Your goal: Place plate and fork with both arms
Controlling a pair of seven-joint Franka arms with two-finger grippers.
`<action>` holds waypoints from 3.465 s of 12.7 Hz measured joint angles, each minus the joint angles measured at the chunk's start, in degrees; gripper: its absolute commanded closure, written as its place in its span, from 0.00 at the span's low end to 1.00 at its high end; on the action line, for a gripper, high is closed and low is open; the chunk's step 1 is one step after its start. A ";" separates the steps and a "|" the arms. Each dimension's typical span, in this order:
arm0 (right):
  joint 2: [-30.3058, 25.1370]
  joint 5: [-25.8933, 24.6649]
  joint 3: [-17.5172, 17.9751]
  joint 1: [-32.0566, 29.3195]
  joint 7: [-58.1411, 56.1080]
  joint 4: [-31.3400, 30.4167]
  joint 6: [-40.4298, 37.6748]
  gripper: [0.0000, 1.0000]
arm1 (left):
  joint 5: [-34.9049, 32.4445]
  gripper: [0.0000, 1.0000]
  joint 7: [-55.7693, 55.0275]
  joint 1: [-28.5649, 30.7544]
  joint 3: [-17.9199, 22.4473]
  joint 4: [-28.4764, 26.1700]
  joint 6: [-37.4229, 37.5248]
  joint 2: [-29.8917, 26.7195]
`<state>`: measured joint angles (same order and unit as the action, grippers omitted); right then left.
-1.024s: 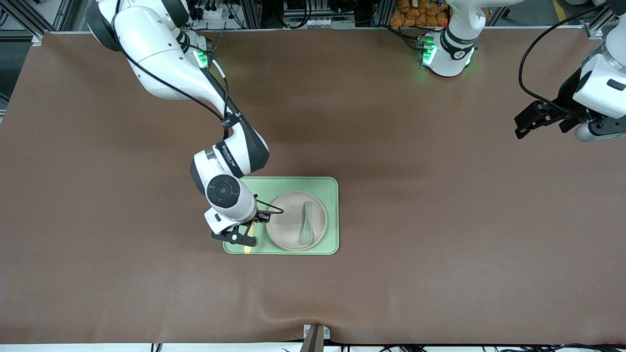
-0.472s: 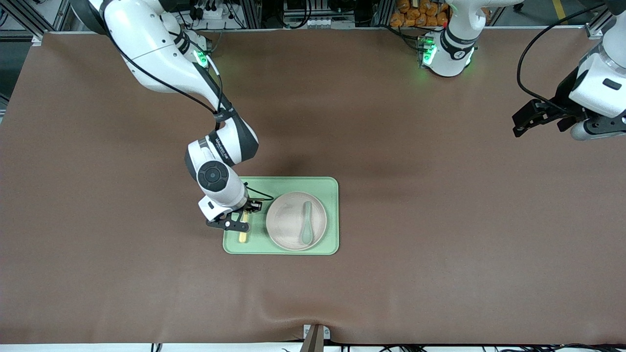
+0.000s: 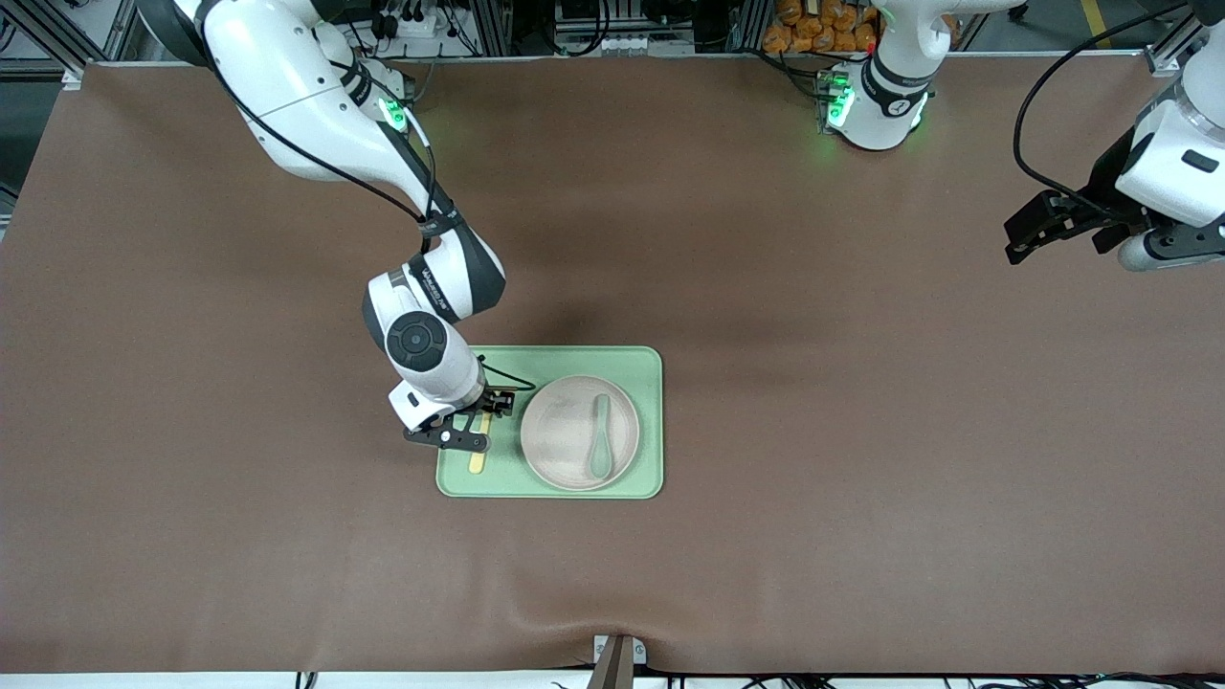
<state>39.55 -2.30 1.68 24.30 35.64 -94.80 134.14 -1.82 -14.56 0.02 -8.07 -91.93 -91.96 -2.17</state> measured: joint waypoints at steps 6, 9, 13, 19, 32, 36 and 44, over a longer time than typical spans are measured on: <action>-2.13 0.00 -0.40 -0.18 -0.04 5.71 -11.55 0.00 | 0.00 0.00 3.57 -0.01 1.47 0.03 0.00 -0.14; -4.96 0.00 -0.59 -2.85 -0.57 9.21 -20.65 0.00 | 0.00 0.00 3.77 -0.01 1.46 0.03 0.00 -0.15; -10.76 -0.03 -0.64 -7.24 -5.17 9.71 -27.36 0.00 | 0.00 0.00 3.78 0.02 1.47 0.03 0.00 -0.15; -19.47 -0.03 -0.64 -12.62 -13.46 9.80 -36.91 0.00 | 0.00 0.00 3.78 0.11 1.77 -0.19 0.02 -0.15; -34.32 -0.04 -0.64 -19.26 -21.92 5.86 -42.78 0.00 | 0.00 0.00 3.78 0.59 1.93 -0.48 0.06 -0.15; -35.87 -0.04 -0.65 -20.78 -23.86 4.74 -42.78 0.00 | 0.00 0.00 3.78 0.59 1.93 -0.48 0.06 -0.15; -39.36 -0.02 -0.61 -23.37 -26.35 3.97 -44.49 0.00 | 0.00 0.00 3.78 0.59 1.89 -0.47 0.06 -0.15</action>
<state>0.20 -2.32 1.07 0.94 9.29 -90.83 89.65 -1.82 -10.78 0.61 -6.18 -92.40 -91.90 -2.31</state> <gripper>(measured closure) 0.000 0.000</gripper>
